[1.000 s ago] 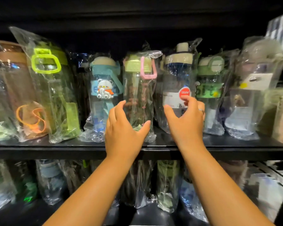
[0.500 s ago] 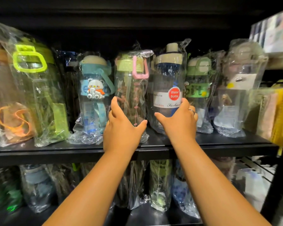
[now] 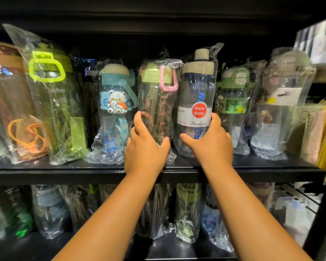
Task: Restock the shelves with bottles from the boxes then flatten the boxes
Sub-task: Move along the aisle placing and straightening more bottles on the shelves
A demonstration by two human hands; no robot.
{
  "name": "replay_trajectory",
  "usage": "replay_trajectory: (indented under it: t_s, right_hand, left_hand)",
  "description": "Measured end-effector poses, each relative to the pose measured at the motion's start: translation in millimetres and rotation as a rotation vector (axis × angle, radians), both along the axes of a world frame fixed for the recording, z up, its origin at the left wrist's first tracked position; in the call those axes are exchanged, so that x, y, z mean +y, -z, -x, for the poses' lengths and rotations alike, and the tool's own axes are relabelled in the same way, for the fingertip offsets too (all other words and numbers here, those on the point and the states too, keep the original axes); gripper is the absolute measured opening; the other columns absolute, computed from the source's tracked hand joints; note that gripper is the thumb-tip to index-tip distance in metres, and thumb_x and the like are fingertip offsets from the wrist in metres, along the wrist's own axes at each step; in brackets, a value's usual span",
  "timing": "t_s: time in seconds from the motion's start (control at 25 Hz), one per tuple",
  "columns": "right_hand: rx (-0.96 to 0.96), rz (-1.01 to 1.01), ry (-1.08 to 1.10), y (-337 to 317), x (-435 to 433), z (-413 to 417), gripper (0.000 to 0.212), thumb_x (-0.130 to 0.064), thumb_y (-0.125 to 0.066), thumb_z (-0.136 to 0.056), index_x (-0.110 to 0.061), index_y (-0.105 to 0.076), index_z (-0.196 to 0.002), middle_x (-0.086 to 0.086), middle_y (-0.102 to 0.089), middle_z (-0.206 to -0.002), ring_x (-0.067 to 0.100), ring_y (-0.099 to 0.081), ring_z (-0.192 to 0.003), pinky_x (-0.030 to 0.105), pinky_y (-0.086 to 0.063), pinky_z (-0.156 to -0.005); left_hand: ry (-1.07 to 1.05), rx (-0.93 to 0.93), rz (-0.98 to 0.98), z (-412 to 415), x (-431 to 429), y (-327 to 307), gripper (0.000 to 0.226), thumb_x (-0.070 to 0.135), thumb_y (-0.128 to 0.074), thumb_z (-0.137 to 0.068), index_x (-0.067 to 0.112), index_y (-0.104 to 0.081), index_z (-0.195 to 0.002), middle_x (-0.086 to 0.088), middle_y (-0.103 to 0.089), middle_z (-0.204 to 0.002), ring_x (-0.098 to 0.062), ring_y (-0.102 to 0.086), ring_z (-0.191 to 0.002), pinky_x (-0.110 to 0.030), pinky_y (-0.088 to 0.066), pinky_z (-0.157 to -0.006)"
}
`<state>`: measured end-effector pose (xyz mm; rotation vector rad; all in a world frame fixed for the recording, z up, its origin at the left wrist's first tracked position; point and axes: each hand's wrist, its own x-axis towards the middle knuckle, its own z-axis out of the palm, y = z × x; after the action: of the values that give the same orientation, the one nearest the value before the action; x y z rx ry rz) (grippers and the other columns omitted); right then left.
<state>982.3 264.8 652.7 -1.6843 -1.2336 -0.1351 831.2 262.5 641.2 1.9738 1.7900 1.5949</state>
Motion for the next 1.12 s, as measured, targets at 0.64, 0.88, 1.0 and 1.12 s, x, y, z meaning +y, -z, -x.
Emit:
replay_trajectory:
  t_s: [0.64,0.88,1.0,1.12]
  right_hand:
    - [0.068,-0.109,-0.201,15,-42,-40,0.078,-0.06,-0.069,-0.078,-0.025,-0.041,-0.142,0.002,-0.052,-0.135,0.024,-0.048,-0.125,0.044,-0.044,-0.1]
    - [0.183,-0.183,0.058,7,-59,-127,0.079,-0.042,-0.076,-0.08,-0.017,-0.035,-0.143,0.012,-0.034,-0.143,0.035,-0.036,-0.13,0.04,-0.034,-0.099]
    - [0.213,-0.016,0.067,-2,-50,-149,0.106,-0.047,-0.077,-0.079,-0.017,-0.009,-0.155,0.015,-0.018,-0.155,0.035,-0.027,-0.14,0.043,-0.033,-0.106]
    - [0.24,0.094,0.021,-7,-34,-167,0.125,-0.056,-0.079,-0.073,-0.025,0.009,-0.155,0.017,-0.02,-0.158,0.036,-0.033,-0.139,0.048,-0.038,-0.104]
  left_hand:
    - [0.019,0.02,-0.195,-3,-20,13,0.095,0.043,-0.078,-0.079,0.014,-0.028,-0.153,-0.014,-0.025,-0.153,-0.036,-0.028,-0.14,-0.048,-0.029,-0.115]
    - [0.376,0.08,-0.433,-68,-60,15,0.068,0.046,-0.064,-0.08,0.013,-0.045,-0.137,-0.008,-0.045,-0.134,-0.026,-0.043,-0.126,-0.033,-0.032,-0.113]
    - [0.515,0.141,-0.206,-117,-63,16,0.076,0.046,-0.065,-0.081,0.018,-0.038,-0.145,-0.003,-0.041,-0.141,-0.022,-0.041,-0.134,-0.039,-0.035,-0.113]
    - [0.471,0.127,-0.039,-152,-49,11,0.086,0.04,-0.071,-0.085,0.016,-0.024,-0.153,-0.006,-0.025,-0.155,-0.024,-0.024,-0.145,-0.038,-0.025,-0.119]
